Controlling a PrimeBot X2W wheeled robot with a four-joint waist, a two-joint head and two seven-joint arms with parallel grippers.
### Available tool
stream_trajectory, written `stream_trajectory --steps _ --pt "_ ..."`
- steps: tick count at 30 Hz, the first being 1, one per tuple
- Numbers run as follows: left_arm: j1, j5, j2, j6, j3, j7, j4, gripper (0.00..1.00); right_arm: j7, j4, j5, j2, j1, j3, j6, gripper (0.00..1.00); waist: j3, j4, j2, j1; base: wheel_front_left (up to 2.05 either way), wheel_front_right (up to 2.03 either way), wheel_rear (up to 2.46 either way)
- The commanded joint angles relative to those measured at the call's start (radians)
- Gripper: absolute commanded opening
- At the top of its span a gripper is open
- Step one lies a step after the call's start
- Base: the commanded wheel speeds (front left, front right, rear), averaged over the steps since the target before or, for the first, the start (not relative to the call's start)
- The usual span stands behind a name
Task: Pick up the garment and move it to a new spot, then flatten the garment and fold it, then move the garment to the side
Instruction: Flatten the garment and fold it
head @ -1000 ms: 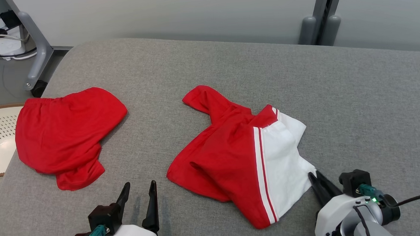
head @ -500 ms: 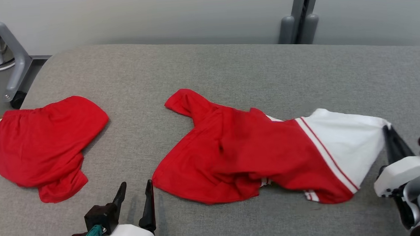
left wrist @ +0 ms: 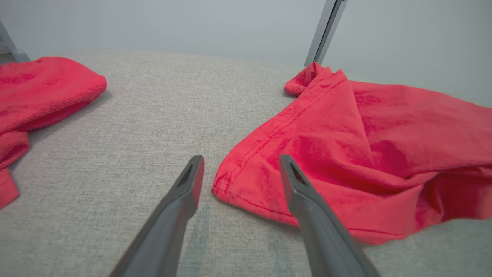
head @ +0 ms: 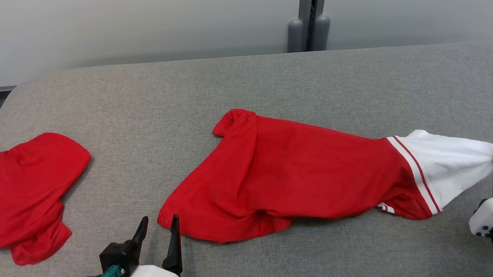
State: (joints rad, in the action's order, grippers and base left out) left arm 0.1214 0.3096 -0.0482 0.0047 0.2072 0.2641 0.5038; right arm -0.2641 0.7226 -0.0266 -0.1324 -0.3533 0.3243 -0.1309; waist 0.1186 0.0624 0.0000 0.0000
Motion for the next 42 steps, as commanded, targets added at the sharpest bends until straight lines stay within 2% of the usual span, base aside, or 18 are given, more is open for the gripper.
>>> stream_trajectory --steps 1,8,14,21,28,29,30,32,38,42 --pt "0.015 0.0 -0.005 -0.004 -0.004 0.0 0.005 1.0 -0.001 -0.018 0.002 0.004 -0.008 -0.014 0.0 0.0 0.0 -0.008 0.0 0.0 0.0 0.0 0.0" --pt "0.028 0.006 -0.005 -0.011 0.016 0.0 0.008 1.0 -0.001 -0.066 -0.003 -0.017 -0.108 -0.086 0.0 0.0 0.011 0.004 0.0 0.0 0.0 0.0 0.0" --pt "0.038 0.021 -0.005 -0.007 0.041 0.0 0.0 1.0 -0.001 -0.077 0.016 -0.08 -0.259 -0.154 0.0 0.0 0.038 0.049 0.0 0.0 0.0 0.0 0.0" --pt "0.064 0.038 -0.005 -0.008 0.071 0.0 -0.003 1.0 -0.001 0.005 0.073 -0.146 -0.476 -0.283 0.0 0.0 0.09 0.116 0.0 0.0 0.0 0.0 0.0" --pt "0.092 0.061 -0.004 0.0 0.113 0.0 -0.006 1.0 0.0 0.101 0.093 -0.111 -0.637 -0.42 0.0 0.0 0.127 0.182 0.0 0.0 0.0 0.0 0.0" --pt "0.094 0.062 -0.004 0.001 0.116 0.0 -0.006 1.0 0.0 0.121 0.094 -0.104 -0.651 -0.44 0.0 0.27 0.129 0.188 0.0 0.0 0.0 0.0 0.0" --pt "0.094 0.062 -0.004 0.001 0.116 0.0 -0.006 1.0 0.0 0.121 0.094 -0.104 -0.651 -0.44 0.0 0.27 0.129 0.188 0.0 0.0 0.0 0.0 0.0" --pt "0.096 0.064 -0.004 0.004 0.119 0.0 -0.005 1.0 -0.001 0.159 0.08 -0.08 -0.675 -0.48 0.0 1.0 0.131 0.197 0.0 0.0 0.0 0.0 0.0" --pt "0.086 0.06 -0.004 0.01 0.111 0.0 -0.004 1.0 0.0 0.2 -0.003 -0.041 -0.657 -0.52 0.0 1.0 0.126 0.192 0.0 0.0 0.0 0.0 0.0" --pt "0.074 0.05 -0.004 0.007 0.099 0.0 -0.004 1.0 0.0 0.173 -0.048 -0.056 -0.585 -0.521 0.0 1.0 0.112 0.166 0.0 0.0 0.0 0.0 0.0"
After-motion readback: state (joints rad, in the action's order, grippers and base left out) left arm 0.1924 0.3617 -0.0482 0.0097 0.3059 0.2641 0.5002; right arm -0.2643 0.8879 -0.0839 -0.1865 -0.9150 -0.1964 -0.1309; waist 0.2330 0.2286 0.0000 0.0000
